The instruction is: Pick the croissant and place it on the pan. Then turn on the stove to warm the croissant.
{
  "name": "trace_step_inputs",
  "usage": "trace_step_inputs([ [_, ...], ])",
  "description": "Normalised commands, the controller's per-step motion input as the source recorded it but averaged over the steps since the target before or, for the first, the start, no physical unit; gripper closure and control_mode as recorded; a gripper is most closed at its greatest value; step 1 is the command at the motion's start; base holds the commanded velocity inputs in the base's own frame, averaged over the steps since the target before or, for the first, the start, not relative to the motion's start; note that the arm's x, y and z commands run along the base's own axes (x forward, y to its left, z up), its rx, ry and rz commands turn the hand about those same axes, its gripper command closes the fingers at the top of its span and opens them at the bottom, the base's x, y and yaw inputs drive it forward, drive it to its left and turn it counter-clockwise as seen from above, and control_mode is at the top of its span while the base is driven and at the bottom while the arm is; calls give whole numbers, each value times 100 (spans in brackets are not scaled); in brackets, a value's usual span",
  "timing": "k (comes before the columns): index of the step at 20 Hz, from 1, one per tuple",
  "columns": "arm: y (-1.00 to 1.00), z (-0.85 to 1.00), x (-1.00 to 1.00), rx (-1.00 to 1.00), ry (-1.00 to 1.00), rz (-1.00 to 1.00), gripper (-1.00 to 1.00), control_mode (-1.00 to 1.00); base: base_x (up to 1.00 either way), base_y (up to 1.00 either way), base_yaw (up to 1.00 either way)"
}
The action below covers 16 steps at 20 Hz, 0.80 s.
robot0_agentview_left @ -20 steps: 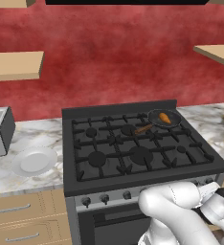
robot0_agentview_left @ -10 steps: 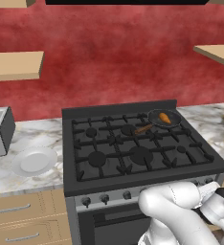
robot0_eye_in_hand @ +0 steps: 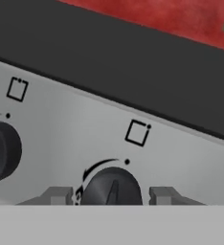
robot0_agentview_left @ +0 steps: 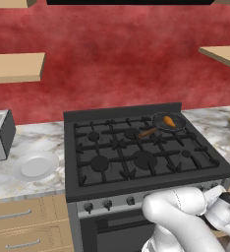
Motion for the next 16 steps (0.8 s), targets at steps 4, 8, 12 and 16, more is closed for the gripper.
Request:
trace_step_inputs([
  [4, 0, 0, 0, -12, 0, 4, 100, -100, 0, 0, 0],
  [8, 0, 0, 0, -11, 0, 6, 100, -100, 0, 0, 0],
  [12, 0, 0, 0, -7, 0, 9, 100, -100, 0, 0, 0],
  [16, 0, 0, 0, -6, 0, 11, 100, -100, 0, 0, 0],
])
